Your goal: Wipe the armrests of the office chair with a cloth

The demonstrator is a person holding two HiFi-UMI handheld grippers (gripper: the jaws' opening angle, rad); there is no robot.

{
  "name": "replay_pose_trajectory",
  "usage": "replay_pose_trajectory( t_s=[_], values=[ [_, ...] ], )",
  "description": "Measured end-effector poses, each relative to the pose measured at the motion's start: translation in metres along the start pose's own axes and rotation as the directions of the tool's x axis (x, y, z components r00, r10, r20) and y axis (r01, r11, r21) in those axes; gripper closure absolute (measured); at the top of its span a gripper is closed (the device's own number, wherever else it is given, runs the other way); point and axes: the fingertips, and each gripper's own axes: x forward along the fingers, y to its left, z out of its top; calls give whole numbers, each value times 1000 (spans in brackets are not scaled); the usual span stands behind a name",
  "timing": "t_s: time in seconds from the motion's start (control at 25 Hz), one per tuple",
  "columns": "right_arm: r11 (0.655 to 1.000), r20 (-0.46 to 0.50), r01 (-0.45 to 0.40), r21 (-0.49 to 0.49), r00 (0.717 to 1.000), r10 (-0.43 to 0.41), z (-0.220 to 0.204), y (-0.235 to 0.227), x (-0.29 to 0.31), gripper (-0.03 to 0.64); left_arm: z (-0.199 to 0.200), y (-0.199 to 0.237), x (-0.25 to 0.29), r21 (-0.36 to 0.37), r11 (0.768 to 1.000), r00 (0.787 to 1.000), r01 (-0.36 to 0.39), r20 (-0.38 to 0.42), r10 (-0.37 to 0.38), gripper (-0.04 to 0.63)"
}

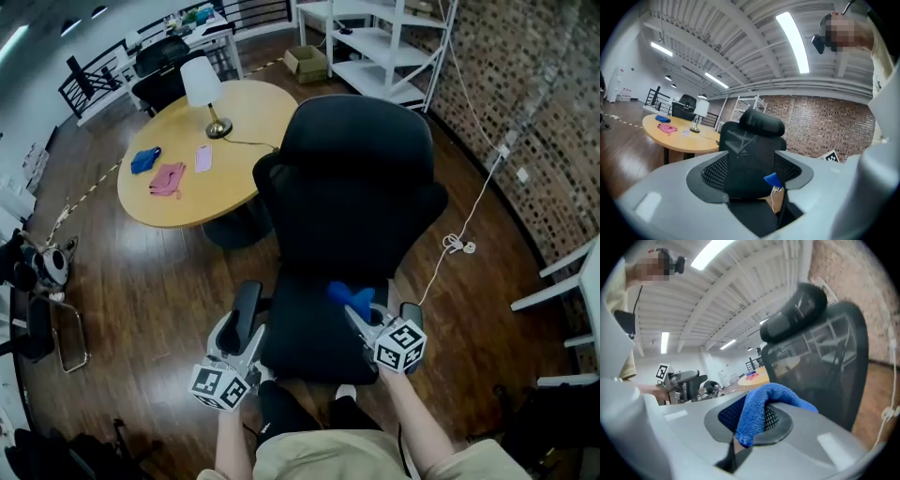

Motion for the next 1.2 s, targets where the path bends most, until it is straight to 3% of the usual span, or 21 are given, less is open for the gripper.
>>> replay_pose_trajectory(
  t_s=[0.12, 0.24, 0.4, 0.48, 0.56, 0.64, 0.72, 0.92, 1.12, 1.2],
  values=[
    [975, 75, 129, -181, 990, -117, 71, 21, -56, 601, 45, -59, 6, 58, 997, 998, 48, 46, -50, 305],
    [925, 184, 266, -270, 958, -222, 123, 43, -104, 601, 86, -106, 10, 135, 982, 986, 130, 86, -142, 305],
    [832, 278, 407, -377, 906, -318, 156, 87, -138, 600, 122, -144, 1, 234, 939, 948, 254, 133, -289, 296],
    [795, 325, 447, -410, 886, -331, 167, 116, -144, 600, 133, -152, -8, 228, 924, 924, 307, 161, -347, 296],
    [809, 380, 456, -370, 869, -316, 176, 139, -144, 600, 139, -153, -13, 211, 908, 902, 363, 165, -399, 297],
    [822, 403, 470, -323, 854, -330, 174, 151, -142, 600, 136, -149, -16, 234, 897, 902, 376, 131, -412, 306],
    [812, 409, 500, -301, 837, -363, 170, 156, -144, 600, 132, -140, -17, 244, 896, 907, 371, 109, -406, 310],
    [750, 404, 616, -240, 766, -500, 153, 142, -194, 600, 114, -132, -11, 181, 877, 880, 445, 91, -466, 302],
    [679, 339, 723, -127, 675, -655, 109, 114, -275, 599, 75, -156, 0, 137, 837, 845, 529, 10, -535, 302],
    [666, 307, 742, -81, 654, -691, 89, 101, -300, 598, 58, -170, 3, 123, 823, 831, 554, -15, -557, 302]
  ],
)
